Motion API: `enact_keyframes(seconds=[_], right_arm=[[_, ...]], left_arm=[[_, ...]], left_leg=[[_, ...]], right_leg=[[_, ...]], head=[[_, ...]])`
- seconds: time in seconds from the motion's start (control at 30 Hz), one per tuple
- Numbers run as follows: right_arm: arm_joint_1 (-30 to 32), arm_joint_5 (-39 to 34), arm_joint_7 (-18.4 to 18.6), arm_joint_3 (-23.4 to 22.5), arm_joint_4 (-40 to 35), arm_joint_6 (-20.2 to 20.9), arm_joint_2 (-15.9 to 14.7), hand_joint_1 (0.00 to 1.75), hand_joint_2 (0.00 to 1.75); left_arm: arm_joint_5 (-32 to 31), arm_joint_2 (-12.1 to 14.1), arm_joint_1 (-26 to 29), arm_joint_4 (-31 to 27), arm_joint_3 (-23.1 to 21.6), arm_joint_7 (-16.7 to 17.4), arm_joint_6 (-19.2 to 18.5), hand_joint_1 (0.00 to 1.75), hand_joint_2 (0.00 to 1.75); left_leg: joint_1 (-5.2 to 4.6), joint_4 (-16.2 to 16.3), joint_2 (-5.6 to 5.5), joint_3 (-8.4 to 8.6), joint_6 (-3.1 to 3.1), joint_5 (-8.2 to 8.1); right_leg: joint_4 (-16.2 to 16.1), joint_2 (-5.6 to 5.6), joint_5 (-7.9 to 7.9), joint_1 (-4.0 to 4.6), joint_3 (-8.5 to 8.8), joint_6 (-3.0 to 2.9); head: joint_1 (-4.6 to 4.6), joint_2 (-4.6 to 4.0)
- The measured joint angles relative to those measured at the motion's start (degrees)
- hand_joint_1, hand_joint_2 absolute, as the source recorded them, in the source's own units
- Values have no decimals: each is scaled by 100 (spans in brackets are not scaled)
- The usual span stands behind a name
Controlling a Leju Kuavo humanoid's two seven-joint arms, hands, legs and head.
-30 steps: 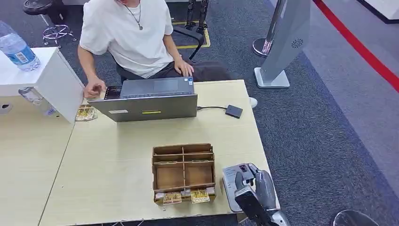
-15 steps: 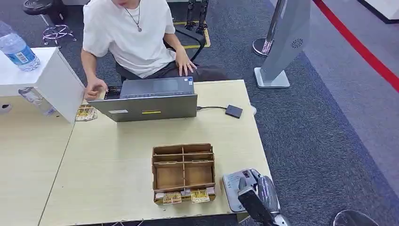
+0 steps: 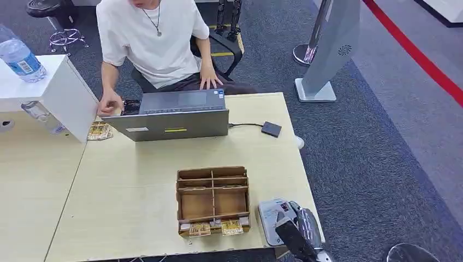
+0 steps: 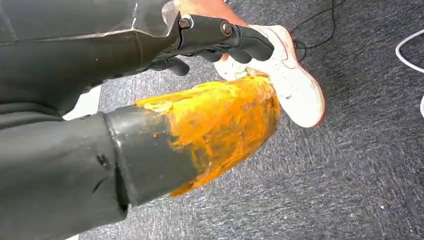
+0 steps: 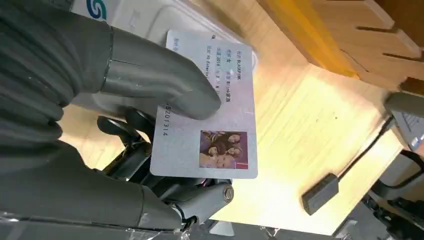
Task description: Pass the card to the sensor for recognition and then transmit it.
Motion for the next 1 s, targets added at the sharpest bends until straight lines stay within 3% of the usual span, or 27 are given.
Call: enact_keyframes(seconds=[0.53,0.77,1.0], right_arm=[[-234,1155,536,0,457,-580,0,175,175],[-314,2030,968,4,610,-955,0,175,175],[-338,3118,1380,-90,662,-1001,0,175,175]], left_arm=[[-59,0,0,0,0,74,-5,0,0],[-79,-4,0,0,0,90,-48,0,0],[-103,-33,0,2,0,94,-70,0,0]], left_leg=[[0,0,2,9,0,0],[0,0,2,18,0,0],[0,0,1,29,0,0]], right_leg=[[0,1,0,0,8,0],[-1,1,0,0,16,0],[-2,0,0,0,29,0]], head=[[0,0],[0,0],[0,0]])
